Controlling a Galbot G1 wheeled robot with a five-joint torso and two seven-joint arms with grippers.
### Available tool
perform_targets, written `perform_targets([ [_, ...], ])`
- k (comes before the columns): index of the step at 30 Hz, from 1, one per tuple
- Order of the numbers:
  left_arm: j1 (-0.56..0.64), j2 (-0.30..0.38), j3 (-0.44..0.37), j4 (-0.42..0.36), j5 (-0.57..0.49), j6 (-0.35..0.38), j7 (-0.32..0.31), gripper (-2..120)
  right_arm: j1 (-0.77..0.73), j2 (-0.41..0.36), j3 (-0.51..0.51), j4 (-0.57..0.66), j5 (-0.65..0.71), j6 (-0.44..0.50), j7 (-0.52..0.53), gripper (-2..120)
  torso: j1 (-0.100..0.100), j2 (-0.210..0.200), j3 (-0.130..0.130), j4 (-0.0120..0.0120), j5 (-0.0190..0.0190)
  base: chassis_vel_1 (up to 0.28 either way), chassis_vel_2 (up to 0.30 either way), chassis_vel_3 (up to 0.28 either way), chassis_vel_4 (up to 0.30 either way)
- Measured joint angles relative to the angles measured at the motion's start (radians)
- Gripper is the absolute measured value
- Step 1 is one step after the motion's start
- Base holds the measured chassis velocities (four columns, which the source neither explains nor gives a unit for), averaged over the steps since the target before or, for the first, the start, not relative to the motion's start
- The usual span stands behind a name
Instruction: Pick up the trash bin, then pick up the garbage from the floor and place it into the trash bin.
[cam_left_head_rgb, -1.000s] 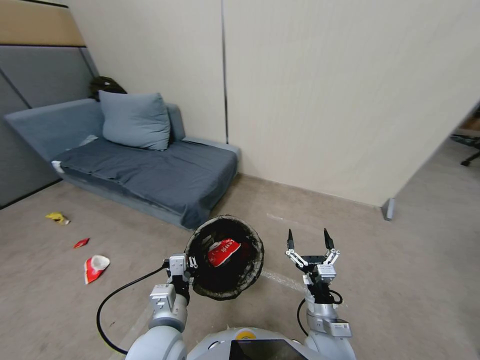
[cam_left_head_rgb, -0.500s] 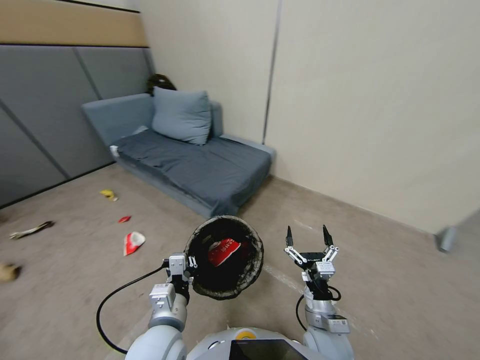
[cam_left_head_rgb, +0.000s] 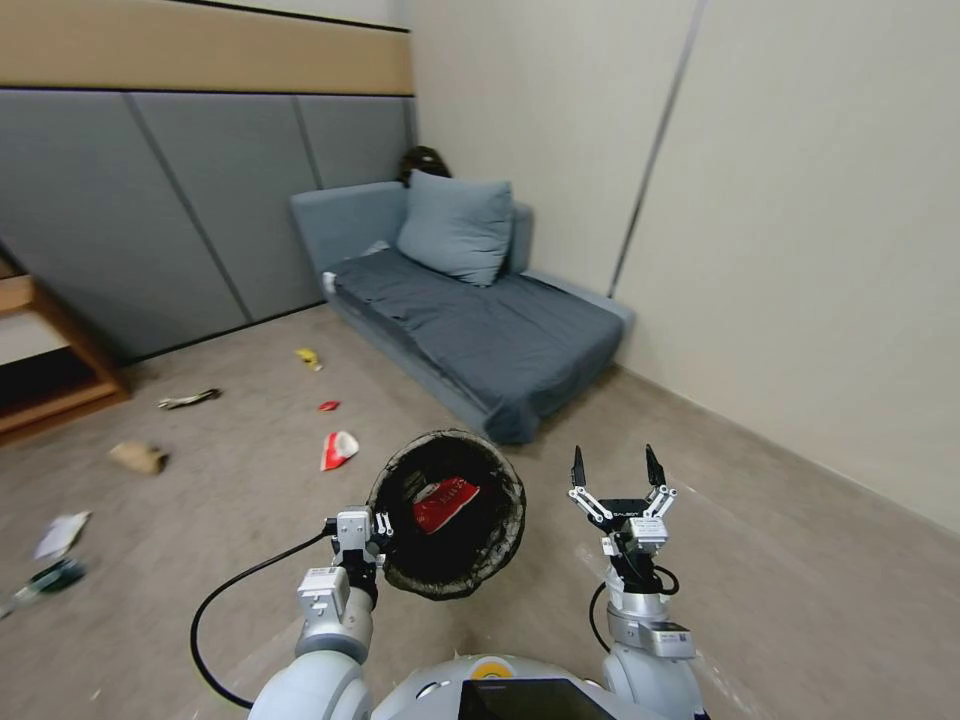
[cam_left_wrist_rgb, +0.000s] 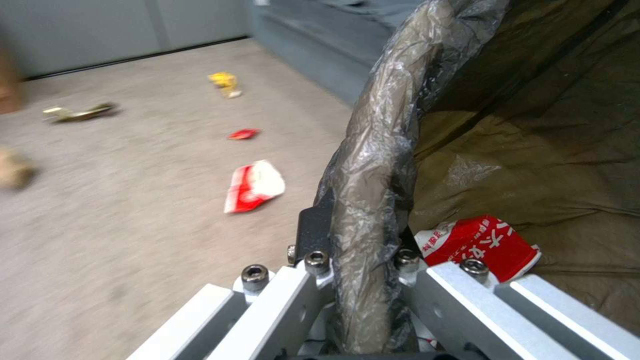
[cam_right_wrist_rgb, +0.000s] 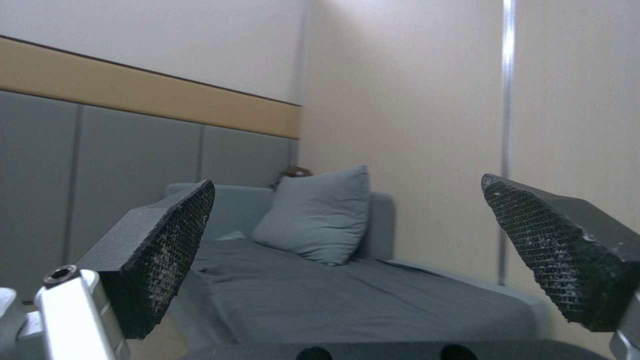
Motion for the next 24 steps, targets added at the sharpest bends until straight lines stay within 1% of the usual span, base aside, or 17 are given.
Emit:
perform_targets([
  [24, -0.001, -0.002, 0.001, 0.002, 0.002, 0.000, 0.000, 0, 0.012, 0.010, -0.014, -0.002, -0.007, -0.010, -0.021, 100, 0.000, 0.000, 0.000, 0.0001, -0.0001, 0.122, 0.128, 0.128, 0.122],
])
